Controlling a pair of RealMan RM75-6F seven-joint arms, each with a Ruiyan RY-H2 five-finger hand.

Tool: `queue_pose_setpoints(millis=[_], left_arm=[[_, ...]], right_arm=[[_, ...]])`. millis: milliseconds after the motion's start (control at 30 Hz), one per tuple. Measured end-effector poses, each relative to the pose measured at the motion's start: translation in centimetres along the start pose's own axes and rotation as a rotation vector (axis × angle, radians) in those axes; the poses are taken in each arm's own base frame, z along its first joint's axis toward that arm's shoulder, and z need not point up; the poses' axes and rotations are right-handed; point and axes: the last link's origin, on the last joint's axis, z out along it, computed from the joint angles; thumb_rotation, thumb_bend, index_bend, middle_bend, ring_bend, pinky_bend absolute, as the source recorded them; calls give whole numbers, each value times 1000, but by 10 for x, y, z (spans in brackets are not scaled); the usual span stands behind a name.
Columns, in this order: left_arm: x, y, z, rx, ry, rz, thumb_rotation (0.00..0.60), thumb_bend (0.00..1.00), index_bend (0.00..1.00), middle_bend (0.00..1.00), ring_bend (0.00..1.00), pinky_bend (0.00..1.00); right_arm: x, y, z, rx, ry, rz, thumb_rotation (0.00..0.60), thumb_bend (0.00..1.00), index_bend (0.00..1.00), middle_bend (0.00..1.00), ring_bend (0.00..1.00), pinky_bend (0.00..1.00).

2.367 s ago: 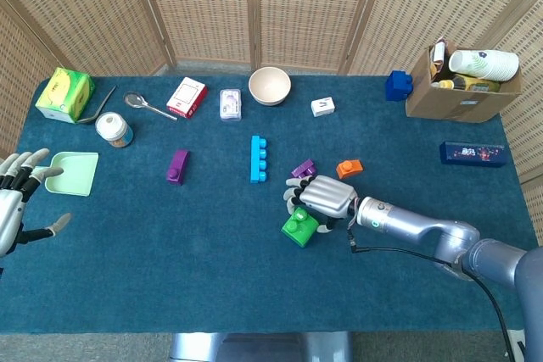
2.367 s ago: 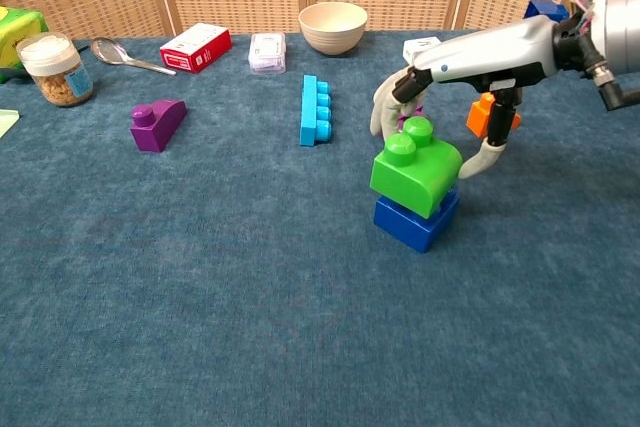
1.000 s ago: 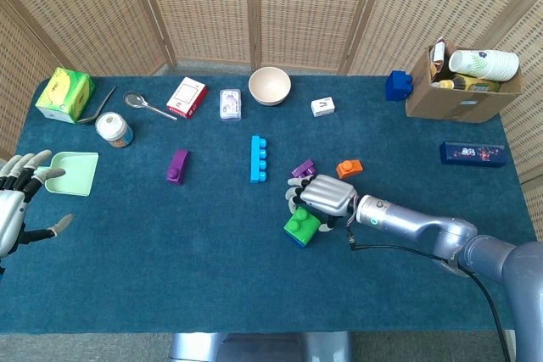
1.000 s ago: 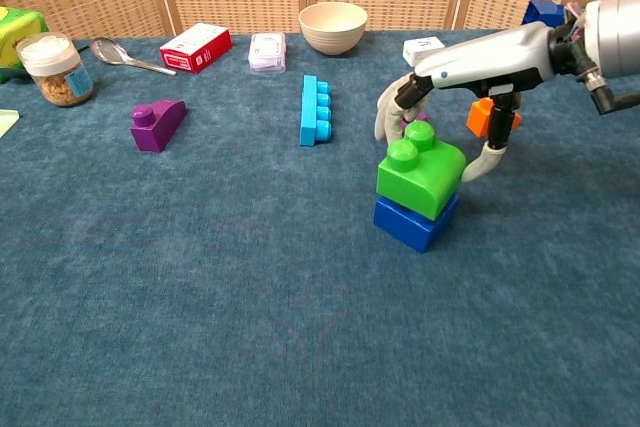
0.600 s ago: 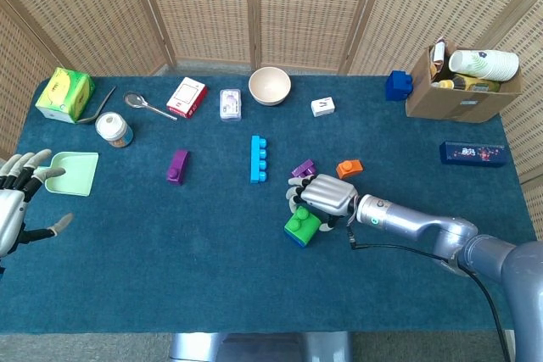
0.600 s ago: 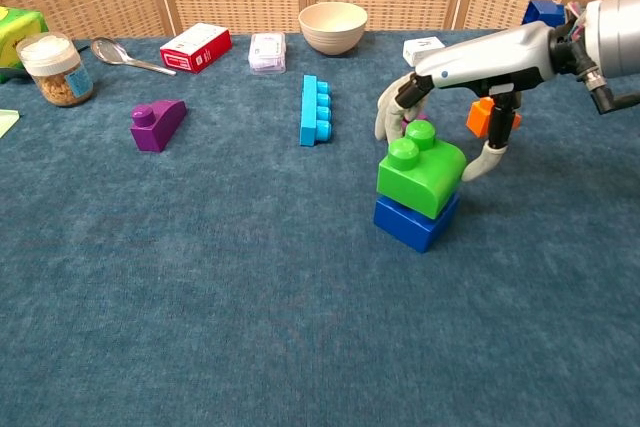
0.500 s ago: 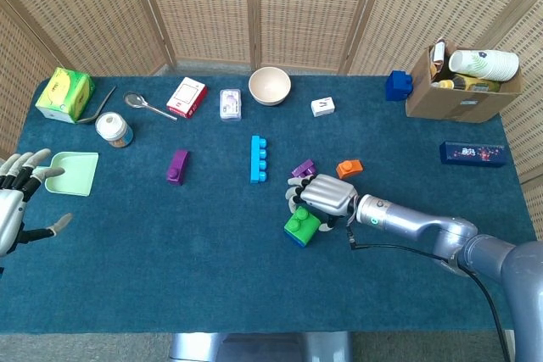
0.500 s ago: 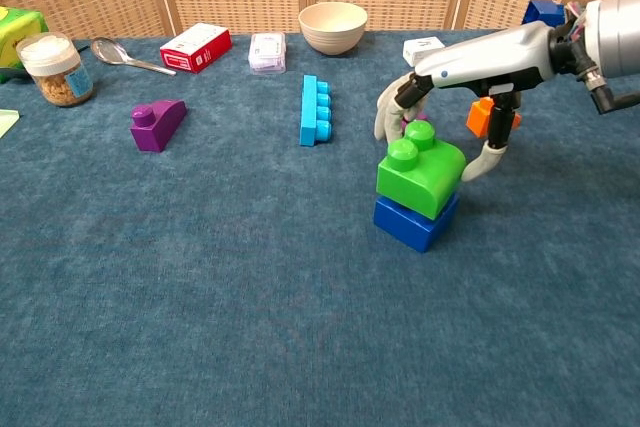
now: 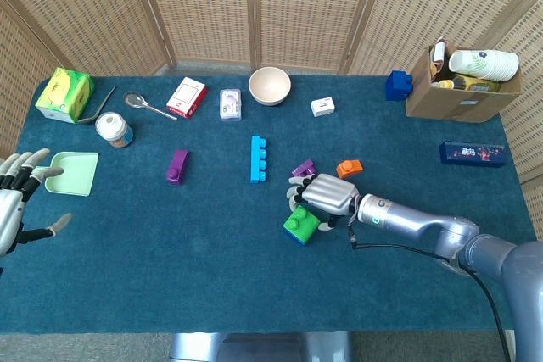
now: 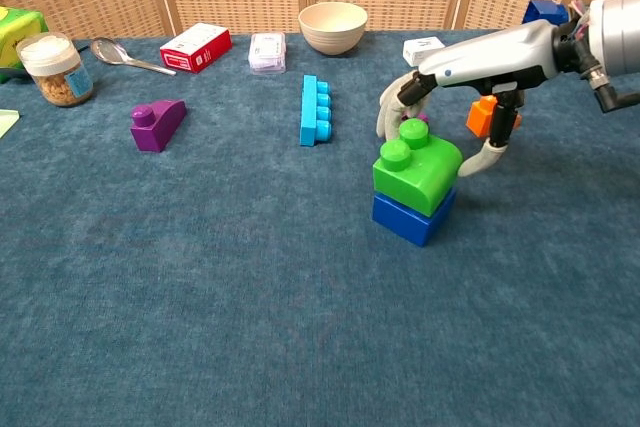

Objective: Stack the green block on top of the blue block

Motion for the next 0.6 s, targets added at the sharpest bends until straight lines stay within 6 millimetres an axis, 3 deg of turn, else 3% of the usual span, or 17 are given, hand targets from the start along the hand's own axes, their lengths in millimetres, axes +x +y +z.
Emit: queue_pose_setpoints(millis=[400,600], left_arm=[[1,0,-1,-1,0,-4,544,305,231,90,0,0],[2,1,0,-9,5,-7,545,305,230,90,0,0]], right_arm=[[0,2,-2,-7,-9,-10,599,277,116,147,14,145],[2,5,-6,-22,-12,-10,543,313,73,121,0,98]])
